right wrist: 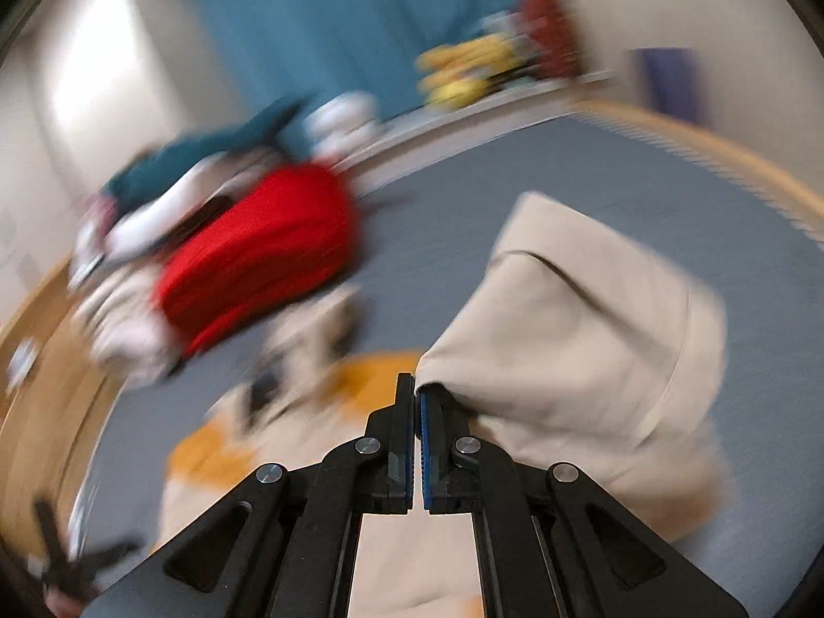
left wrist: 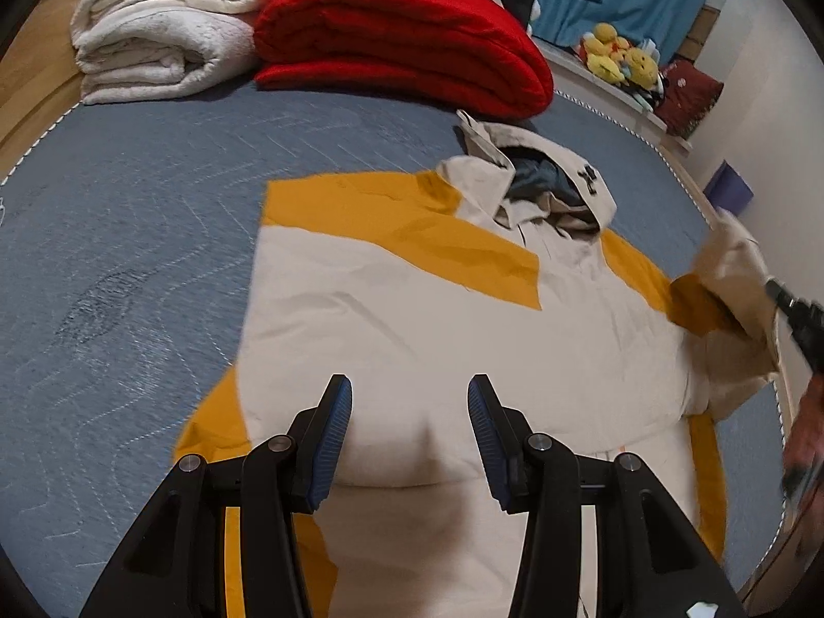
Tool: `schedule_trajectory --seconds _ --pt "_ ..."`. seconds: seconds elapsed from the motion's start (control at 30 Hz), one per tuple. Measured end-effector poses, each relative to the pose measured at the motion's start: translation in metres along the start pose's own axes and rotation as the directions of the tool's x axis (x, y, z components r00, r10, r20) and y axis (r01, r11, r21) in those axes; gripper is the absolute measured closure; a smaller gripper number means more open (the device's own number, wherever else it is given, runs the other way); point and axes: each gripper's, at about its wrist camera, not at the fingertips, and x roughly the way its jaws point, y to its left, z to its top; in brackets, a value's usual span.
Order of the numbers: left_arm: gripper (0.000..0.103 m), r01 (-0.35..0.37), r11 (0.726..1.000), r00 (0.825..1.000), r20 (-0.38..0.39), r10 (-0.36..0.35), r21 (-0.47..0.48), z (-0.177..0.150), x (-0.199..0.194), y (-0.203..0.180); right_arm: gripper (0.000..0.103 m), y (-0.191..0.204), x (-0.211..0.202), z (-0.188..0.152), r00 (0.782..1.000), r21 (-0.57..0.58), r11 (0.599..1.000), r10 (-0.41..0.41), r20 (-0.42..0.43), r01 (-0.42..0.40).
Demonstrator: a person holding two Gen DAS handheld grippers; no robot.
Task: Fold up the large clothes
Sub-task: 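Grasp the other sleeve cuff with the right tool and lift it, then fold the held sleeve across the jacket body with the right tool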
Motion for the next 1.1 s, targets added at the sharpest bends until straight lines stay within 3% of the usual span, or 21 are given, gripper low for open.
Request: schedule_trajectory --seconds 0.1,0.2,0.3,0.37,0.43,0.6,0.7,0.77,0.87,0.93,1.1 --pt "0.059 0.016 0.999 1.000 0.006 -0.015 -0.031 0.003 -0.007 0.009 0.101 0.095 0.017 -0.047 0.983 -0.103 0.982 0.147 -0.108 -0.158" --pt "0.059 0.038 0.999 0.999 0.004 -0.038 -0.038 0.006 -0.013 0.014 0.100 0.156 0.033 -0.095 0.955 -0.152 0.961 0.196 -0.224 -0.233" --pt "0.059 0.076 0.996 0.997 -0.007 -0.077 -0.049 0.008 -0.017 0.016 0.096 0.183 0.063 -0.136 0.909 -0.157 0.961 0.153 -0.387 -0.229" --pt "0.059 0.098 0.993 0.995 -0.005 -0.098 -0.061 0.010 -0.020 0.018 0.090 0.188 0.071 -0.152 0.892 -0.148 0.974 0.088 -0.443 -0.170" --pt "0.059 0.108 0.992 0.994 -0.002 -0.109 -0.067 0.010 -0.023 0.019 0.077 0.186 0.065 -0.160 0.882 -0.142 0.981 0.053 -0.469 -0.134" --pt "0.059 0.104 0.992 0.994 -0.004 -0.105 -0.067 0.008 -0.023 0.019 0.073 0.155 0.009 -0.137 0.910 -0.106 0.993 0.002 -0.414 -0.050" --pt "0.060 0.096 0.994 0.995 0.003 -0.096 -0.056 0.006 -0.023 0.017 0.073 0.137 -0.021 -0.116 0.929 -0.057 0.998 0.016 -0.370 -0.040" --pt "0.063 0.092 0.995 0.996 0.007 -0.092 -0.040 0.005 -0.022 0.012 0.073 0.124 -0.044 -0.108 0.953 -0.053 0.998 0.022 -0.304 -0.040" --pt "0.073 0.097 0.995 0.995 0.008 -0.097 0.002 0.001 -0.016 -0.007 0.073 0.107 -0.047 -0.101 0.976 -0.055 0.998 -0.027 -0.216 0.016" --pt "0.074 0.113 0.993 0.994 0.006 -0.113 0.027 -0.003 -0.009 -0.025 0.073 0.097 -0.033 -0.102 0.969 -0.046 0.997 -0.063 -0.237 0.054" --pt "0.074 0.157 0.982 0.988 -0.009 -0.157 0.104 -0.011 0.012 -0.075 0.073 0.066 0.003 -0.112 0.944 0.052 0.995 -0.062 -0.324 0.083"
